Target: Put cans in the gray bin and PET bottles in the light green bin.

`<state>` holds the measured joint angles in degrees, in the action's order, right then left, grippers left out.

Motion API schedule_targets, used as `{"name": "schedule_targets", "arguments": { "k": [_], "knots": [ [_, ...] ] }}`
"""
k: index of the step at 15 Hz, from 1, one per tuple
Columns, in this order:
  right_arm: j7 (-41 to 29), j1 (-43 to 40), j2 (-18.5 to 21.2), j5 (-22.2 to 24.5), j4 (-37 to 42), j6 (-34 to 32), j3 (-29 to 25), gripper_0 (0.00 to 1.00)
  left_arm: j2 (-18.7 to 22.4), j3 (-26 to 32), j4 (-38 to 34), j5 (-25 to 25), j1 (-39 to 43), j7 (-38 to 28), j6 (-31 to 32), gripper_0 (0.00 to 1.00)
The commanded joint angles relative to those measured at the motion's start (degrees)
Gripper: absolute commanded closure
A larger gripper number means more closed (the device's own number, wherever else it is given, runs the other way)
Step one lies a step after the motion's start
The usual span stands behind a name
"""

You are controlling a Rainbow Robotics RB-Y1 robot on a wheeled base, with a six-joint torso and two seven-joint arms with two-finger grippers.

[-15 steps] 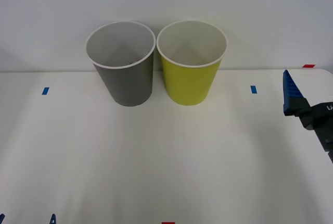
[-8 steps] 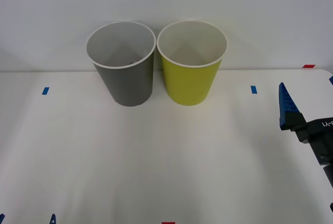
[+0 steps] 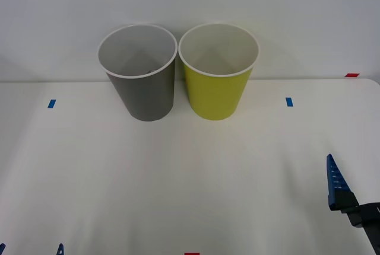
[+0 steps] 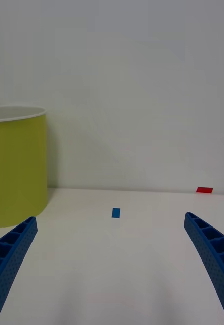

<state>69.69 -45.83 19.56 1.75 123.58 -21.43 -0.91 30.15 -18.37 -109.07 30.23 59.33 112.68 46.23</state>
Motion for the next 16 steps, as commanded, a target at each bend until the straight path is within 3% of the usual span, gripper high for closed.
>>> {"name": "schedule_targets", "arguments": {
  "k": [1, 8, 12, 16],
  "knots": [
    [-0.3, -1.6, -2.0, 0.7, 0.0, -0.1, 1.3, 0.0, 0.0, 0.0, 0.0, 0.0, 0.0, 0.0, 0.0, 0.08],
    [2.0, -11.2, -1.2, -3.0, -0.1, -5.2, 5.7, 0.0, 0.0, 0.0, 0.0, 0.0, 0.0, 0.0, 0.0, 0.08],
    [12.9, -15.5, 3.1, -10.4, 0.0, -8.4, 9.9, 0.0, 0.0, 0.0, 0.0, 0.0, 0.0, 0.0, 0.0, 0.08],
    [14.7, -18.2, 3.9, -12.2, 0.0, -9.3, 12.5, 0.0, 0.0, 0.0, 0.0, 0.0, 0.0, 0.0, 0.0, 0.08]
  ]
}}
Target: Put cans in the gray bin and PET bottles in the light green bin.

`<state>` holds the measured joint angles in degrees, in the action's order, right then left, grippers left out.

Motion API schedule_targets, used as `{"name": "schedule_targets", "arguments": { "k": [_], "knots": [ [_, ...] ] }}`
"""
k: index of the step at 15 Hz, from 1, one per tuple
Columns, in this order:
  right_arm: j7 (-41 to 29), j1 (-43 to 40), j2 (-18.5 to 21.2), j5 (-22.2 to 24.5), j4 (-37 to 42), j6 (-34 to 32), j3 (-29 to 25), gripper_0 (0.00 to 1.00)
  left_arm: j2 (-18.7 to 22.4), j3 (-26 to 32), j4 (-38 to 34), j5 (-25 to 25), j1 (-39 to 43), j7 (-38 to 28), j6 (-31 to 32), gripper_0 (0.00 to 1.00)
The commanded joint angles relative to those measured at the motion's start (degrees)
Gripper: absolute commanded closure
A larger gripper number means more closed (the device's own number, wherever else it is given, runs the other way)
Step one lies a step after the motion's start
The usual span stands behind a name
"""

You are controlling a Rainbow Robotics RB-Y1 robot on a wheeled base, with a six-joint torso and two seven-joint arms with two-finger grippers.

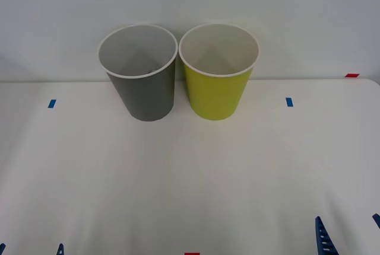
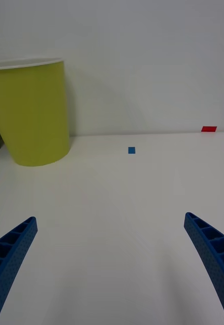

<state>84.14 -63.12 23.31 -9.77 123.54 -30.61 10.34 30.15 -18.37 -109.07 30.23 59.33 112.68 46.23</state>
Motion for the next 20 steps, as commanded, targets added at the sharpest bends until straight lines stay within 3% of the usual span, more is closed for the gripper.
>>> {"name": "schedule_targets", "arguments": {
  "k": [1, 20],
  "knots": [
    [0.3, -1.1, 0.2, -0.9, -0.4, -0.6, 2.0, 0.0, 0.0, 0.0, 0.0, 0.0, 0.0, 0.0, 0.0, 0.08],
    [-0.2, -0.4, 0.0, -1.0, -3.3, -2.6, 3.8, 0.0, 0.0, 0.0, 0.0, 0.0, 0.0, 0.0, 0.0, 0.08]
  ]
}}
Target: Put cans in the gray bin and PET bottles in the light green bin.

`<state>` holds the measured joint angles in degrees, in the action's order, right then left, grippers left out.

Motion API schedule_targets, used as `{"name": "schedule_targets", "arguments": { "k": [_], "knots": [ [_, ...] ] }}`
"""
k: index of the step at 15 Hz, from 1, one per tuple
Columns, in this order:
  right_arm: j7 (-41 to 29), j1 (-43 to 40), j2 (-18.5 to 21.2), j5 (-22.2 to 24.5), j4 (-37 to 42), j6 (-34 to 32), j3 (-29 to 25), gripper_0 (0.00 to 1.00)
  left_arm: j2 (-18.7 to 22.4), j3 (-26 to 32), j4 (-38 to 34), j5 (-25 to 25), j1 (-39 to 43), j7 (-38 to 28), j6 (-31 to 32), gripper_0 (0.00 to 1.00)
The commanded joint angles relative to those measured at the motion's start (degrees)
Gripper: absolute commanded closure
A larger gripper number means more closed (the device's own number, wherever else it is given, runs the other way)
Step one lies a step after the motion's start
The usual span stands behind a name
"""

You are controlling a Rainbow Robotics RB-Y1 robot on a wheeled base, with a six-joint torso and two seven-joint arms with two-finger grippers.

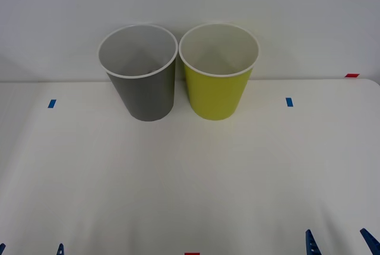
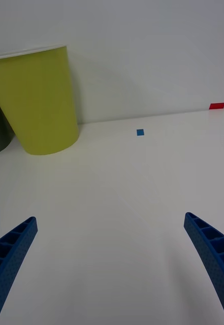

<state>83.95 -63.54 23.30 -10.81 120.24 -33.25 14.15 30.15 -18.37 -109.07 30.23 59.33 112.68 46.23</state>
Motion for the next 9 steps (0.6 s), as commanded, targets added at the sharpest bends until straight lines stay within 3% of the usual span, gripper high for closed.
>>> {"name": "schedule_targets", "arguments": {
  "k": [1, 9],
  "knots": [
    [0.0, 0.0, 0.0, 0.0, 0.0, 0.0, 0.0, 0.0, 0.0, 0.0, 0.0, 0.0, 0.0, 0.0, 0.0, 0.08],
    [0.0, 0.0, 0.0, 0.0, 0.0, 0.0, 0.0, 0.0, 0.0, 0.0, 0.0, 0.0, 0.0, 0.0, 0.0, 0.08]
  ]
}}
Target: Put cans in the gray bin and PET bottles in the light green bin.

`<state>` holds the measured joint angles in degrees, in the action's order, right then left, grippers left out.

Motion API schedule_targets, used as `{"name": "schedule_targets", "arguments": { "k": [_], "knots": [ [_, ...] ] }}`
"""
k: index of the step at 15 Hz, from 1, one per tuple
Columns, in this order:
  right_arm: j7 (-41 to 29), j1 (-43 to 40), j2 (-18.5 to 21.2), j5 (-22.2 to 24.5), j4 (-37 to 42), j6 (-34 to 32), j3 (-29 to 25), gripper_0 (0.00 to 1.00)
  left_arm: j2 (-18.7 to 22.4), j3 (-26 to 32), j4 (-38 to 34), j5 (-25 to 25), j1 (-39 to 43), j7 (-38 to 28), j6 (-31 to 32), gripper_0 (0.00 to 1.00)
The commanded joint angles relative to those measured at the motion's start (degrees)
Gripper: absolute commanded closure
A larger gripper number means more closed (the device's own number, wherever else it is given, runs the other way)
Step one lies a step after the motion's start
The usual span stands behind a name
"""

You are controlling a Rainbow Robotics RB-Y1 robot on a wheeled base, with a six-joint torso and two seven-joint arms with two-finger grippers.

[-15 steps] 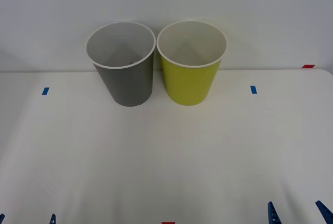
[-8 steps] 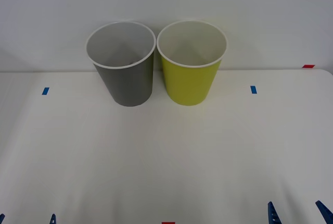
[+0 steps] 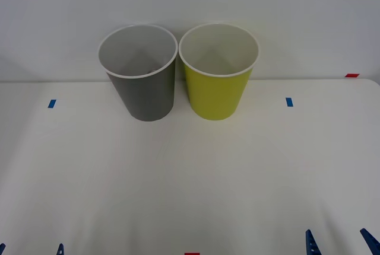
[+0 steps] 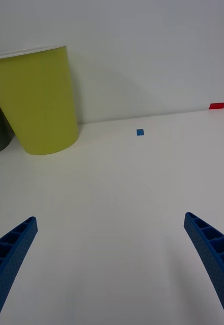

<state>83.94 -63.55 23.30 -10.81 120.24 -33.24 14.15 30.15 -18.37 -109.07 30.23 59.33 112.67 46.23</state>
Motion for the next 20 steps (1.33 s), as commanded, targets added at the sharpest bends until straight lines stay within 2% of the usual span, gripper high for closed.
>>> {"name": "schedule_targets", "arguments": {
  "k": [1, 20],
  "knots": [
    [0.0, 0.0, 0.0, 0.0, 0.0, 0.0, 0.0, 0.0, 0.0, 0.0, 0.0, 0.0, 0.0, 0.0, 0.0, 0.09],
    [0.0, 0.0, 0.0, 0.0, 0.0, 0.0, 0.0, 0.0, 0.0, 0.0, 0.0, 0.0, 0.0, 0.0, 0.0, 0.08]
  ]
}}
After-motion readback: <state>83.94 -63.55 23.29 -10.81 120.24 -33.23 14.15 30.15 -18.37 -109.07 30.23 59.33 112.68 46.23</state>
